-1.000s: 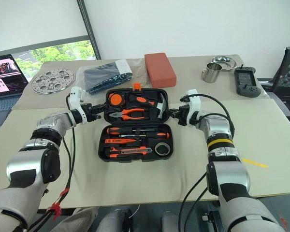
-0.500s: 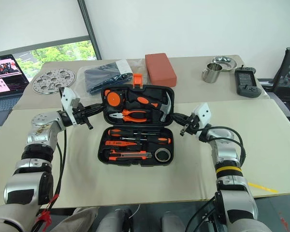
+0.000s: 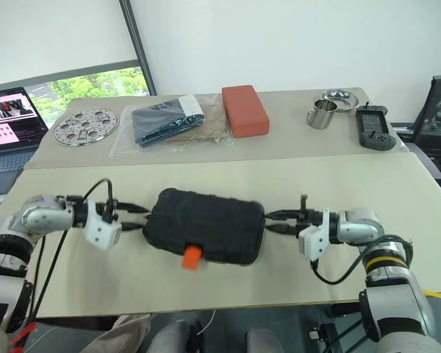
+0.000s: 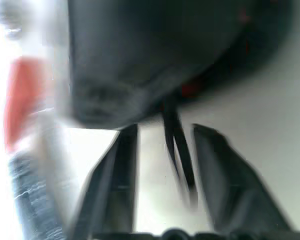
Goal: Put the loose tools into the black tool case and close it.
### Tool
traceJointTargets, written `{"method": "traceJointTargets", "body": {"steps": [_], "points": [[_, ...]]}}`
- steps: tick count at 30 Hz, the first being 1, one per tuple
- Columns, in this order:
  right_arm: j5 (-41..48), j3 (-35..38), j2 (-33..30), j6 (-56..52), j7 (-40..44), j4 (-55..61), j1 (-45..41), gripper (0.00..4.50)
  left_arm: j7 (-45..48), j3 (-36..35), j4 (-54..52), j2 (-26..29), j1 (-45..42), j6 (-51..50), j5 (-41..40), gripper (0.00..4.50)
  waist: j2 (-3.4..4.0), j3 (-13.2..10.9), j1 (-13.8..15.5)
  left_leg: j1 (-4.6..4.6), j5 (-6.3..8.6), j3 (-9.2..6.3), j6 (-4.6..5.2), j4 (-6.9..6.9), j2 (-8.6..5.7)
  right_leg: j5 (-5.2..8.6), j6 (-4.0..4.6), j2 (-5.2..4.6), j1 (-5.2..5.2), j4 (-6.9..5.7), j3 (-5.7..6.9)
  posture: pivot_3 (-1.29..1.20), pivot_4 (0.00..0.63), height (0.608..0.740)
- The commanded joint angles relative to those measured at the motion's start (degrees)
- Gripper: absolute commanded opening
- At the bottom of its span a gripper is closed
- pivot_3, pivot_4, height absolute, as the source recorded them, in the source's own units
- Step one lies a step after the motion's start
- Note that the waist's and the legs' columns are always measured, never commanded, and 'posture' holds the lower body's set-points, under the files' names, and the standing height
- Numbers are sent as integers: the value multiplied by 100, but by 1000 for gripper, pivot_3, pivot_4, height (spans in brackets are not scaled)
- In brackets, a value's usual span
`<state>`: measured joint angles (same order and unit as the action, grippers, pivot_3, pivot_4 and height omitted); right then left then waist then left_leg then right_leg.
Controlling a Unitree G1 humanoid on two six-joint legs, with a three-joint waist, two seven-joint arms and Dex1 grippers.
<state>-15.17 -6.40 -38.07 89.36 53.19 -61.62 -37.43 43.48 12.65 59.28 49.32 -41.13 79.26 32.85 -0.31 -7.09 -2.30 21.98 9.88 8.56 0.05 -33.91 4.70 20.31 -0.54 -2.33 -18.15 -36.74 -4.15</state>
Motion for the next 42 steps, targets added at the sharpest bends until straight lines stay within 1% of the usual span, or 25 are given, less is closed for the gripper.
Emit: {"method": "traceJointTargets", "body": {"steps": [1,2,3,5,7,9,10,11,12,13,14,16,17,19,20,23,25,26,28,29,30,32,36,37,42], "points": [[-432,97,-229,314,-614,-61,-32,2749,-1422,335,-77,294,-216,81,1251,3599,0,0,4,-6,0,0,0,-1,0,0,0,-7,5,-2,3,0,150,740],[-513,112,-319,304,-748,-108,11,3118,-1761,368,-9,345,-254,-3,1371,3994,0,0,1,-12,0,2,1,0,0,0,0,-8,8,-2,3,0,150,740],[-595,114,-404,292,-889,-148,49,3173,-2086,413,79,384,-295,-111,1458,4393,0,0,-1,-20,0,7,1,2,0,0,0,-10,10,-4,3,0,150,740],[-477,5,-543,84,-1089,-247,125,3173,-2453,455,389,411,-354,-303,1381,4457,0,0,-4,-28,-1,14,-1,4,1,0,0,-15,12,-7,4,0,150,740],[213,-113,-549,-536,-865,-268,290,3173,-2226,300,852,311,-364,-463,780,4457,-6,-2,-17,-42,-1,32,-2,9,4,1,-1,-15,12,-10,8,0,150,740],[1144,-146,-526,-1506,-213,139,606,3173,-1389,-48,1279,90,-360,-799,-143,4457,-13,-5,-21,-59,-3,55,-6,14,12,1,0,-15,12,-17,14,0,150,740],[1682,-171,-556,-2175,273,578,867,3173,-712,-318,1402,-62,-335,-1105,-727,4457,-14,-6,-21,-61,-7,67,-12,16,12,1,0,-15,12,-22,16,0,150,740],[2385,-194,-664,-3310,851,1361,1313,3173,278,-760,1439,-280,-298,-1720,-1507,4457,-14,-6,-20,-61,-10,70,-18,15,11,1,-1,-16,10,-26,16,0,150,740],[2887,-206,-765,-4158,1234,1983,1651,3173,1010,-1065,1415,-425,-262,-2182,-2085,4457,-13,-6,-8,-59,-17,76,-31,14,13,2,-1,-16,4,-30,16,0,150,740],[3555,-263,-1009,-5372,1526,3022,2136,3173,2012,-1358,1280,-575,-225,-2926,-2697,4457,-13,-5,-5,-53,-18,69,-33,10,12,2,-2,-16,2,-37,20,0,150,740],[4134,-312,-1269,-6445,1656,3972,2548,2920,2888,-1547,1102,-670,-186,-3689,-3161,4493,-11,-5,19,-45,-18,59,-34,7,12,3,-4,-15,-2,-38,25,0,150,740],[4814,-286,-1660,-7970,1628,5365,3092,2454,4257,-1652,590,-712,-30,-5172,-3753,4500,-4,0,2,-7,-18,33,-34,3,10,4,-6,-13,-20,-41,40,0,150,740],[4954,-245,-1768,-8466,1549,5782,3236,2066,4632,-1502,176,-649,171,-5782,-4009,4500,-6,-1,-27,6,-16,15,-37,4,15,5,-5,-4,-24,-37,44,0,150,740],[5115,-162,-1894,-9250,1380,6327,3393,1210,4895,-1128,-628,-497,582,-6692,-4321,4500,-6,-1,-66,7,-4,0,-18,4,19,5,-4,12,-26,-35,42,0,150,740],[5166,-126,-1908,-9538,1302,6518,3425,1085,4902,-912,-1032,-393,801,-7023,-4474,4500,-7,-1,-72,5,0,-9,-12,5,21,5,-4,15,-23,-36,42,0,150,740],[5109,-85,-1795,-10165,976,6960,3406,123,4902,-579,-1960,-249,1273,-7582,-4634,4500,-10,-2,-51,2,4,-25,-9,6,24,4,-3,22,-21,-37,41,0,150,740],[4894,-164,-1634,-10402,789,7063,3280,0,4827,-655,-2322,-404,1347,-7794,-4618,3965,-9,0,-3,5,5,-34,-7,1,19,5,-3,21,-19,-37,44,0,150,740],[4757,-217,-1523,-10439,703,7053,3193,0,4765,-657,-2434,-470,1373,-7819,-4611,3873,-9,-1,28,4,6,-34,-3,-3,14,5,-3,16,-15,-37,45,0,150,740],[4592,-277,-1284,-10549,614,7007,3031,0,4732,-619,-2633,-563,1448,-7870,-4586,3156,-11,0,96,10,9,-34,3,-12,8,4,-5,10,-17,-36,50,0,150,740],[4537,-278,-1180,-10591,592,6999,2976,0,4727,-614,-2715,-599,1479,-7901,-4579,2667,-11,0,136,15,13,-34,8,-21,8,3,-5,10,-17,-36,50,0,150,740],[4547,-280,-1020,-10688,528,6998,2847,0,4699,-608,-2824,-670,1496,-7934,-4596,2372,-11,0,152,21,15,-34,11,-26,8,3,-5,10,-21,-35,52,0,150,740],[4488,-285,-729,-10801,398,6947,2585,0,4614,-633,-3020,-816,1495,-8024,-4686,1523,-12,0,149,27,17,-34,13,-27,10,3,-5,12,-25,-32,53,0,150,740],[4240,-217,-253,-10912,169,6645,2168,0,4484,-656,-3444,-1002,1581,-8228,-4791,218,-12,0,127,29,14,-35,10,-25,11,2,-4,20,-32,-36,48,0,150,740],[4143,-205,-163,-10884,115,6532,2080,0,4471,-651,-3548,-1032,1622,-8263,-4802,47,-13,0,118,29,14,-35,10,-25,12,2,-4,21,-33,-37,48,0,150,740],[3719,7,397,-10727,-394,5484,1356,0,4260,-547,-4081,-1281,1796,-8495,-4820,47,-13,0,112,27,13,-33,9,-23,12,2,-4,25,-33,-34,43,0,150,740]]}}
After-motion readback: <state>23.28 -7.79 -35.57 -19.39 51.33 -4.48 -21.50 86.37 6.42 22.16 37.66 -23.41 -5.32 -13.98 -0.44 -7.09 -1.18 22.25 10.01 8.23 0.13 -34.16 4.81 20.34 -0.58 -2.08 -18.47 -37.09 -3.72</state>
